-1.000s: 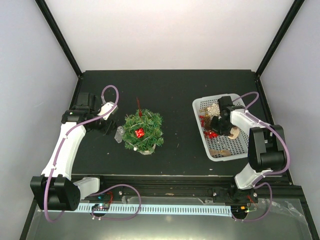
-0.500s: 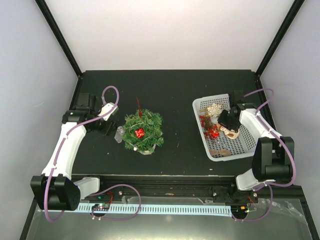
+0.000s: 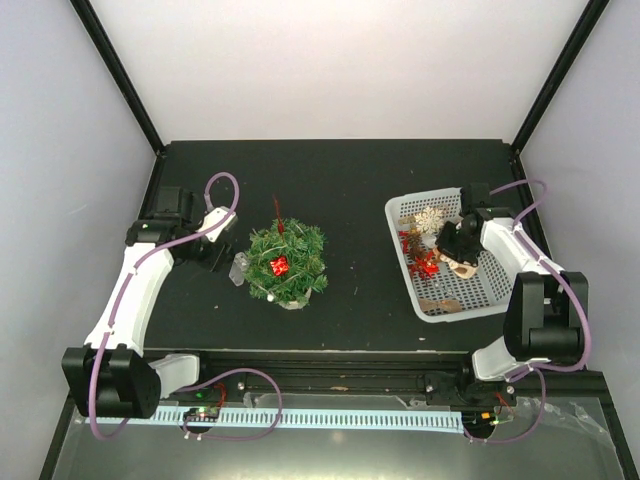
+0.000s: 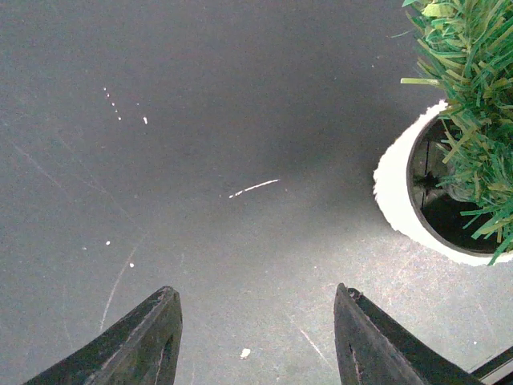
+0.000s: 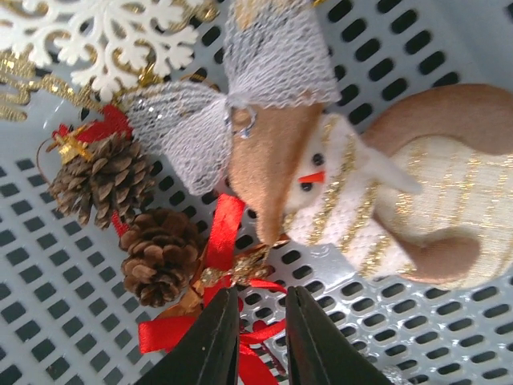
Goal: Decorate the small christmas tree
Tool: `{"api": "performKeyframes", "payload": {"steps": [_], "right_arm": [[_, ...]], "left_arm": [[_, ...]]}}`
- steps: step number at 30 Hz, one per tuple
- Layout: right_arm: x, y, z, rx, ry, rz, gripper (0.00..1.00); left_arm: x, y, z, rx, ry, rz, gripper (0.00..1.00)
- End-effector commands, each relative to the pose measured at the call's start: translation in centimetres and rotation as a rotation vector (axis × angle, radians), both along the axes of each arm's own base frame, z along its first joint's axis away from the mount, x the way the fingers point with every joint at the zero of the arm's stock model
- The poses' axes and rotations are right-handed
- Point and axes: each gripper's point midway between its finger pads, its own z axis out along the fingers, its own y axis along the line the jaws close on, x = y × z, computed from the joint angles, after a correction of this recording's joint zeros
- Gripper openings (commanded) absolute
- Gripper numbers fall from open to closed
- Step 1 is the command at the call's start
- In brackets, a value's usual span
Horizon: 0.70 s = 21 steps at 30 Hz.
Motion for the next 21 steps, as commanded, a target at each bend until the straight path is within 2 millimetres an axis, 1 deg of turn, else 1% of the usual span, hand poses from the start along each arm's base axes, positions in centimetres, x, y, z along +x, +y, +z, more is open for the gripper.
{"api": "performKeyframes", "payload": {"steps": [1, 6, 11, 15, 21], "right_arm": [[0.0, 2.2, -0.6, 0.070, -0.002, 0.096, 0.21], [-1.2, 3.9, -2.2, 0.116, 0.042, 0.137, 0.22], [-2.0, 3.9, -3.4, 0.113, 0.064, 0.122, 0.21], [-1.9, 3.5, -3.6, 0.089, 0.067, 0.112, 0.21], [-1.1, 3.7, -3.5, 0.104, 0.058, 0.102, 0.22]], "left_arm": [[0.0, -0.3, 0.2, -0.017, 0.017, -0.001, 0.53], [0.1, -0.4, 0.5, -0.023, 0.016, -0.006, 0.53], [0.2, -0.4, 0.6, -0.023, 0.015, -0.006, 0.53], [0.2, -0.4, 0.5, -0.026, 0.016, -0.005, 0.53], [0.0, -0.4, 0.3, -0.026, 0.019, -0.005, 0.53]]}}
